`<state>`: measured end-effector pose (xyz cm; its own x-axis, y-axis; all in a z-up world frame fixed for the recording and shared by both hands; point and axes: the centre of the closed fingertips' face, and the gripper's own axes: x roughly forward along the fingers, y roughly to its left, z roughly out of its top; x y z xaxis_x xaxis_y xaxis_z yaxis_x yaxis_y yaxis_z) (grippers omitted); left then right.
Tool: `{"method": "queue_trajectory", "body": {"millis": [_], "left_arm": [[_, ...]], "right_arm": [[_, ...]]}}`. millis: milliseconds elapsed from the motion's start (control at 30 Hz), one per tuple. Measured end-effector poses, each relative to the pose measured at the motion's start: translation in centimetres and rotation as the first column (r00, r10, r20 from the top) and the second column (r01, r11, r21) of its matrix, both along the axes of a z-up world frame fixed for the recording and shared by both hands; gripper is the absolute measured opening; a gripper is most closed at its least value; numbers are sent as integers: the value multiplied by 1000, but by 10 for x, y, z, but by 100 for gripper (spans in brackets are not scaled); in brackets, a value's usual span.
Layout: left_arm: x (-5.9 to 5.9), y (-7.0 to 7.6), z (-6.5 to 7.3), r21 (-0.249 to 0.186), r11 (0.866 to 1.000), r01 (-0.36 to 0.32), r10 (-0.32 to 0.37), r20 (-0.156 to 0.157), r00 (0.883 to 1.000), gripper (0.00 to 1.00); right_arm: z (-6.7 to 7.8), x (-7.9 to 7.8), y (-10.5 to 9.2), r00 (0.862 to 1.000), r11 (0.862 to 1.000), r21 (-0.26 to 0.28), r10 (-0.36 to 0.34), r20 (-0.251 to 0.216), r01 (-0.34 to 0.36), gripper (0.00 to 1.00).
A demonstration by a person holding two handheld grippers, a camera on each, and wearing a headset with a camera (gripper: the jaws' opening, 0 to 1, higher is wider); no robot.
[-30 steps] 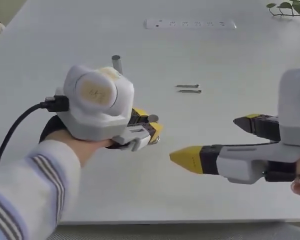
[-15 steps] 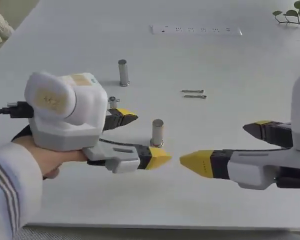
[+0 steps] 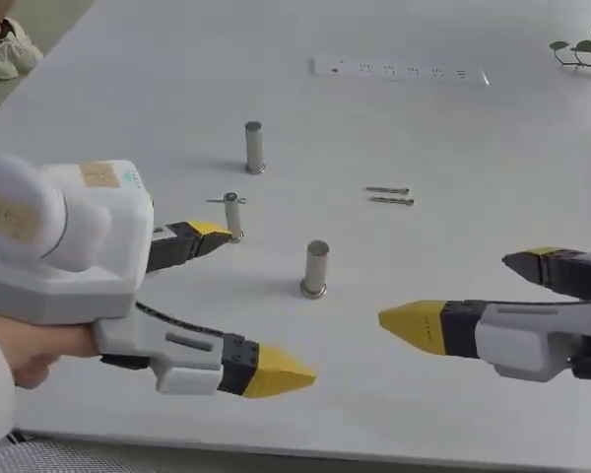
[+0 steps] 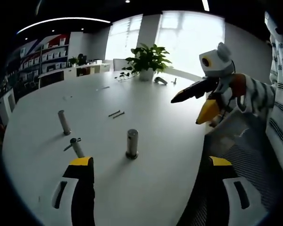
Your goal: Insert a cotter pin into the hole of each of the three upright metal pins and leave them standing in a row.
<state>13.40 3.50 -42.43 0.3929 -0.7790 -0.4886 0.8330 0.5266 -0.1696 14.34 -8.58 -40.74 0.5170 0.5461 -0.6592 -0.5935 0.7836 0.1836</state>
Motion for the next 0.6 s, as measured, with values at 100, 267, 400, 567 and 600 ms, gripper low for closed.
{"method": "queue_trajectory", "body": {"millis": [100,267,400,567,600], "left_arm": [[-3,2,2,1,1000,-4,4,0,1000,99],[-6,10,6,13,1000,-28,28,9,1000,99],[-3,15,13,-24,996,-85,85,7,996,99],[-2,18,19,-38,992,-124,124,10,992,99],[-2,20,20,-42,990,-134,135,7,991,99]], "right_arm": [[0,0,-2,1000,1000,-8,3,2,-3,89],[3,5,-8,1000,999,-32,17,13,-17,88],[5,14,-14,999,997,-62,37,17,-35,86],[3,32,-22,997,993,-100,70,22,-68,83],[3,36,-23,997,992,-105,76,25,-73,83]]}}
